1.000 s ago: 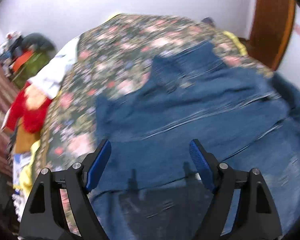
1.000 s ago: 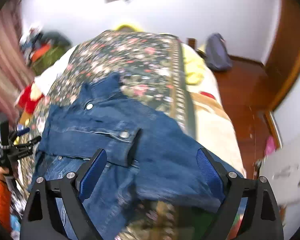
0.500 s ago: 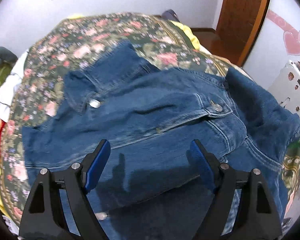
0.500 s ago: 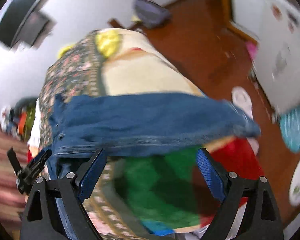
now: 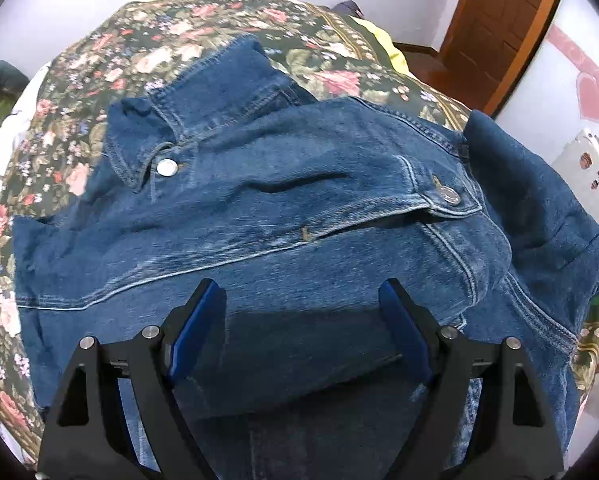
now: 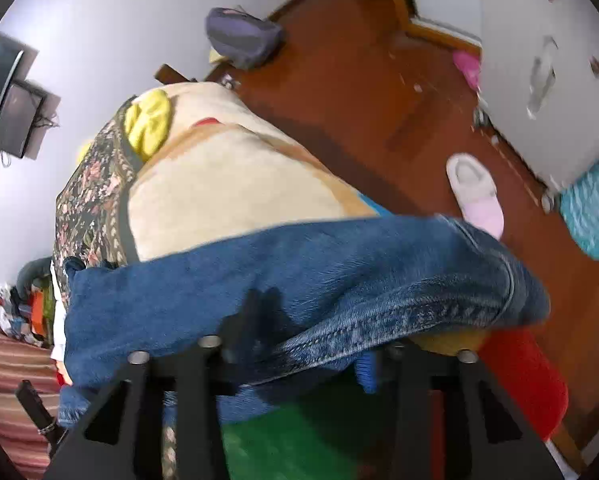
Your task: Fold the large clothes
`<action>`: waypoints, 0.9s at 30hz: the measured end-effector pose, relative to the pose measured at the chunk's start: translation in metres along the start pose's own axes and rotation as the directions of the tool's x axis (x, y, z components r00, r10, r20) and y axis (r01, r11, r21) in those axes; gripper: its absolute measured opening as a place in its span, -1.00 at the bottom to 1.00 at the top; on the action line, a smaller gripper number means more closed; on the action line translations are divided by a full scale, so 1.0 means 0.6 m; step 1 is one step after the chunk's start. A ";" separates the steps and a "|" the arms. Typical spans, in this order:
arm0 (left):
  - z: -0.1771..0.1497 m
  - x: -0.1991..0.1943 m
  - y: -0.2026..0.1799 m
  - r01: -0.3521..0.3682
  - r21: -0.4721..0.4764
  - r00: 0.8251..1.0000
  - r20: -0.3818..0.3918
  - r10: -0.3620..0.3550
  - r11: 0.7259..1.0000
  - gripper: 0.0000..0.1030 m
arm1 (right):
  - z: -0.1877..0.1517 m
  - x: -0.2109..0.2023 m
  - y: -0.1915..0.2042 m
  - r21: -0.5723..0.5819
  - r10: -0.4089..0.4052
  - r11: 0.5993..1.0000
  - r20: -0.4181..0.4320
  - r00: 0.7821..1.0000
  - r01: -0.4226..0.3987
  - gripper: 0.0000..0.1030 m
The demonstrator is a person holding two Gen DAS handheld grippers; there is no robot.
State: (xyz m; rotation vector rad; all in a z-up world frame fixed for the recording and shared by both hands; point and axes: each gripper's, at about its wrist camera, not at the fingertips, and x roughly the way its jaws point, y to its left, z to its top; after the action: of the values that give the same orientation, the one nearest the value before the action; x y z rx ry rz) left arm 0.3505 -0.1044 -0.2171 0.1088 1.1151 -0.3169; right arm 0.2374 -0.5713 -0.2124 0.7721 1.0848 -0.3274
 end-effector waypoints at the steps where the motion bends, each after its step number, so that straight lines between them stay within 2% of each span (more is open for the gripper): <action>1: 0.000 -0.006 0.002 -0.013 0.003 1.000 0.013 0.012 1.000 0.59 | 0.003 -0.004 0.011 -0.017 -0.003 1.000 0.019 1.000 0.003 -0.50; 3: -0.001 -0.019 0.005 -0.032 0.006 0.999 0.042 0.031 0.999 0.59 | 0.012 -0.022 0.041 -0.078 0.001 0.997 0.073 0.997 0.005 -0.64; 8: -0.002 -0.063 0.022 -0.068 0.000 0.990 0.121 0.068 0.998 0.59 | 0.032 -0.094 0.137 -0.229 0.082 0.973 0.193 0.978 -0.036 -0.79; 11: -0.003 -0.089 0.041 -0.069 -0.021 0.985 0.157 0.071 0.997 0.59 | 0.038 -0.142 0.204 -0.307 0.166 0.948 0.237 0.957 -0.089 -0.80; 15: -0.013 -0.128 0.079 -0.069 -0.067 0.976 0.203 0.081 0.995 0.59 | 0.036 -0.201 0.318 -0.416 0.296 0.894 0.265 0.918 -0.168 -0.81; 19: -0.029 -0.163 0.121 -0.091 -0.112 0.964 0.241 0.116 0.989 0.59 | 0.015 -0.234 0.428 -0.509 0.402 0.827 0.241 0.884 -0.237 -0.82; 21: -0.043 -0.183 0.146 -0.110 -0.135 0.955 0.260 0.142 0.985 0.59 | -0.008 -0.238 0.498 -0.565 0.449 0.779 0.201 0.871 -0.272 -0.82; 25: -0.076 -0.214 0.191 -0.155 -0.179 0.938 0.281 0.202 0.972 0.59 | -0.067 -0.211 0.607 -0.646 0.478 0.700 0.107 0.872 -0.305 -0.82; 27: -0.096 -0.228 0.214 -0.174 -0.201 0.930 0.287 0.227 0.964 0.59 | -0.113 -0.176 0.662 -0.684 0.466 0.655 0.033 0.884 -0.320 -0.82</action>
State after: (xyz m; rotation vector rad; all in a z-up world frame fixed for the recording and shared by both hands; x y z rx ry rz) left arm 0.2850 0.0581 -0.1294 0.0176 0.8076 -0.0479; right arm 0.3794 -0.2586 0.0233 0.2925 0.7187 0.3545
